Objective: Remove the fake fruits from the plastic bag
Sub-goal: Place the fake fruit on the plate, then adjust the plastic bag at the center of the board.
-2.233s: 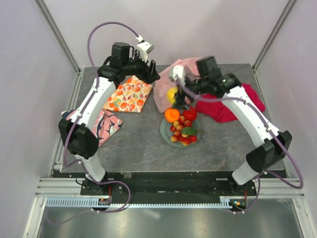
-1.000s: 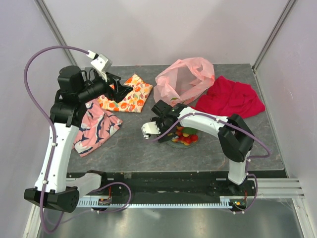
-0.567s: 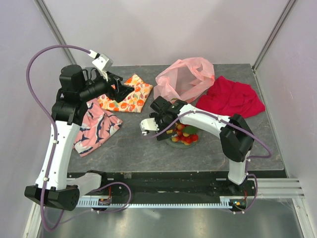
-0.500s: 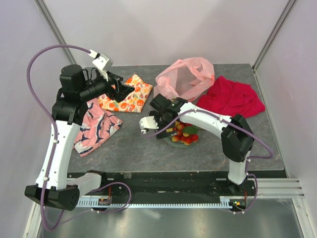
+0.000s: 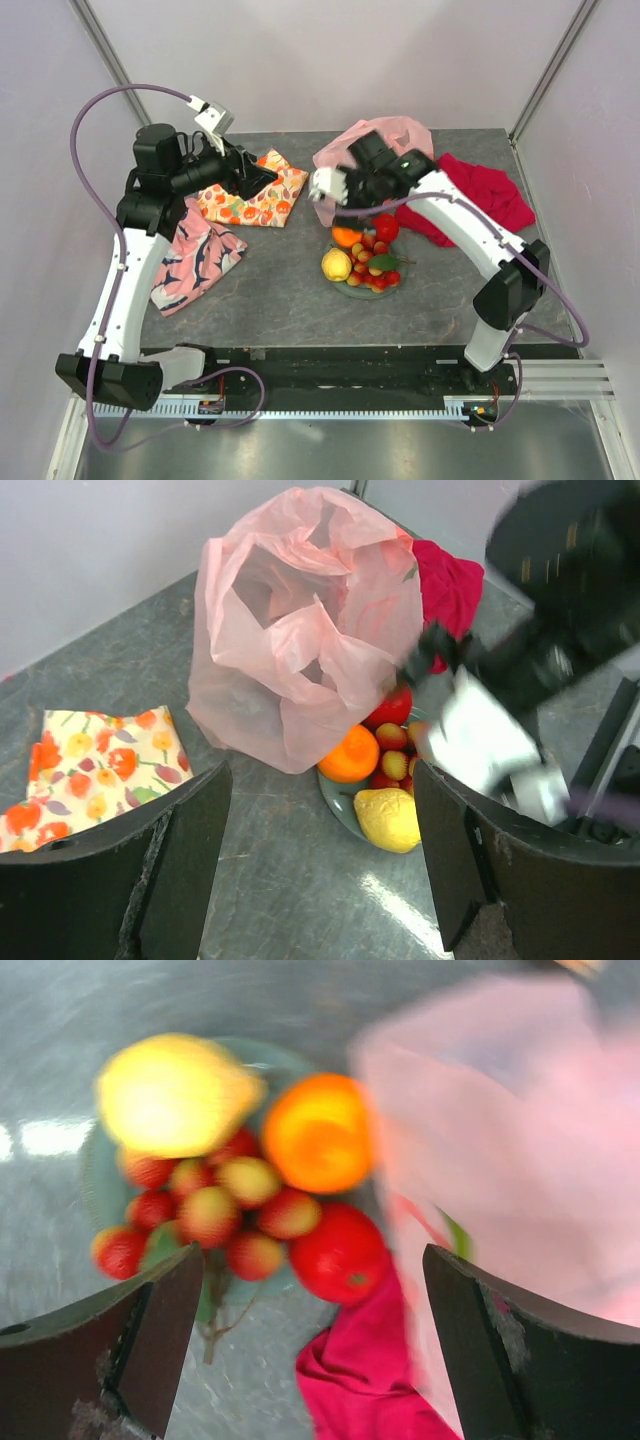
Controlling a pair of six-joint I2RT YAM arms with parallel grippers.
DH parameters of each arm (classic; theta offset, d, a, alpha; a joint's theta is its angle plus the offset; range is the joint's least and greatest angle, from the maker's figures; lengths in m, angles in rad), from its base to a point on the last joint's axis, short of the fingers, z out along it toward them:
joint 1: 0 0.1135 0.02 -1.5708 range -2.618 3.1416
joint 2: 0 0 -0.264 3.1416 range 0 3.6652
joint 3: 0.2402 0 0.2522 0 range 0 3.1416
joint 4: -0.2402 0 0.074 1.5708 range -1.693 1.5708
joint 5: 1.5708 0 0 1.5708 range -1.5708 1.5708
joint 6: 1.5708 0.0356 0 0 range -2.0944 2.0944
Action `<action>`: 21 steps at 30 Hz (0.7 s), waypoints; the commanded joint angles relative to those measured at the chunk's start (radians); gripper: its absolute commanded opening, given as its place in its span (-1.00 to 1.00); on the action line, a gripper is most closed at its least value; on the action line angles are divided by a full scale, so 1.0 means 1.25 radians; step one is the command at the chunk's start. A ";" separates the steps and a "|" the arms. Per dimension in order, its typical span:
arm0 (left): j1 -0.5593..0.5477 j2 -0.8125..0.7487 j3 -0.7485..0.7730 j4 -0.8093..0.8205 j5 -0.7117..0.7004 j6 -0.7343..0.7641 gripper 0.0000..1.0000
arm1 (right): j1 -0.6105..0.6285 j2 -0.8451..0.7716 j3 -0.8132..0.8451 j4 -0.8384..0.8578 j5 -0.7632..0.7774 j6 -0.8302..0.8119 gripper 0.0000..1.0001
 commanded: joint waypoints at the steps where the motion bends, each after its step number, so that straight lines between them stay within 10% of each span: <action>1: -0.003 0.061 0.002 0.042 0.034 -0.080 0.60 | -0.164 0.013 0.138 0.146 -0.051 0.251 0.96; 13: -0.155 0.294 0.185 -0.034 0.050 0.039 0.77 | -0.334 0.188 0.220 0.314 -0.121 0.537 0.75; 21: -0.226 0.429 0.222 0.042 0.077 -0.139 0.94 | -0.319 0.185 0.091 0.352 -0.176 0.591 0.66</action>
